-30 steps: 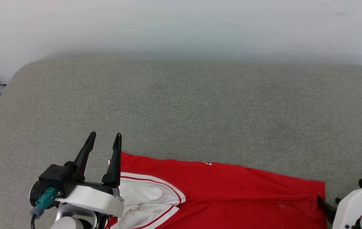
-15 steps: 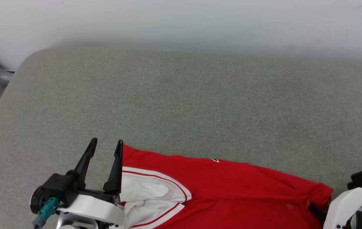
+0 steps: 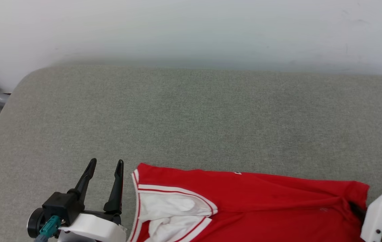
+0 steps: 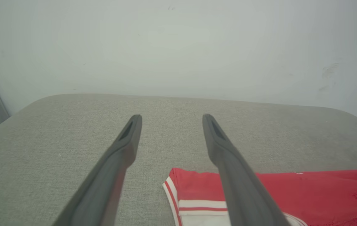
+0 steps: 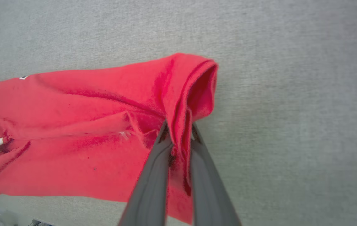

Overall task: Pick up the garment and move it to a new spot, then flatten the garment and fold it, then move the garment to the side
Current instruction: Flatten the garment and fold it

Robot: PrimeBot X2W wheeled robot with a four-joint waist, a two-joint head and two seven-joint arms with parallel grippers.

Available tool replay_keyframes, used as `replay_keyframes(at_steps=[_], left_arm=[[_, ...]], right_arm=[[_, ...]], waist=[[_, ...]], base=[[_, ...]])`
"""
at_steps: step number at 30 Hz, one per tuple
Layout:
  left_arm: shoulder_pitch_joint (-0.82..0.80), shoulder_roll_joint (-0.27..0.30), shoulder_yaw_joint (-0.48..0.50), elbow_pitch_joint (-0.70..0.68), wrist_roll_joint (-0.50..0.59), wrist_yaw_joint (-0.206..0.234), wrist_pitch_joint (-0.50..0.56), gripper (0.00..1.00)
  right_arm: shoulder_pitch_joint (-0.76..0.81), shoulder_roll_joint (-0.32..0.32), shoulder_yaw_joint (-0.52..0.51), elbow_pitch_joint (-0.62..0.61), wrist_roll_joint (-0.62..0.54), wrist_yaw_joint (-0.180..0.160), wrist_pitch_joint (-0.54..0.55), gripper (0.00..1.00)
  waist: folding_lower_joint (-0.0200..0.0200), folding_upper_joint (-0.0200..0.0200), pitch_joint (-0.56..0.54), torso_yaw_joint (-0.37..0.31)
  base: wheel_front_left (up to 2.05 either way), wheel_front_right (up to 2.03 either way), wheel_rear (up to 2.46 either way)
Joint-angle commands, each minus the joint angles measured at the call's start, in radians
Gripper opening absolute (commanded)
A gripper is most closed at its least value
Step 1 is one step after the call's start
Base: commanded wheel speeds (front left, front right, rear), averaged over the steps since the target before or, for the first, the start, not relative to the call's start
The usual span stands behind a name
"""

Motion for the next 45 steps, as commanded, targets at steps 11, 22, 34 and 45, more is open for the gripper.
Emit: replay_keyframes(at_steps=[11,22,34,45], left_arm=[[0.009,-0.001,-0.013,0.041,-0.002,-0.005,-0.007,1.00],[-0.024,-0.009,-0.041,0.053,-0.004,-0.019,0.007,1.00],[-0.085,-0.043,-0.069,0.075,-0.007,-0.046,0.002,1.00],[-0.108,-0.073,-0.063,0.106,-0.010,-0.069,-0.005,1.00]], right_arm=[[0.021,0.092,-0.273,-0.070,0.119,0.000,0.160,0.00],[0.008,0.150,-0.084,-0.055,0.736,0.000,0.344,0.00],[-0.085,0.149,0.305,0.059,0.895,0.000,0.126,0.00],[-0.170,0.149,0.453,0.195,0.908,0.000,-0.086,1.00]], waist=[[0.0000,-0.0001,-0.034,-0.021],[0.0000,-0.0001,-0.043,0.015],[0.0000,-0.0001,0.019,0.106],[0.0000,-0.0001,0.060,0.135]], base=[[0.00,0.00,0.00],[0.00,0.00,0.00],[0.00,0.00,0.00],[0.00,0.00,0.00]])
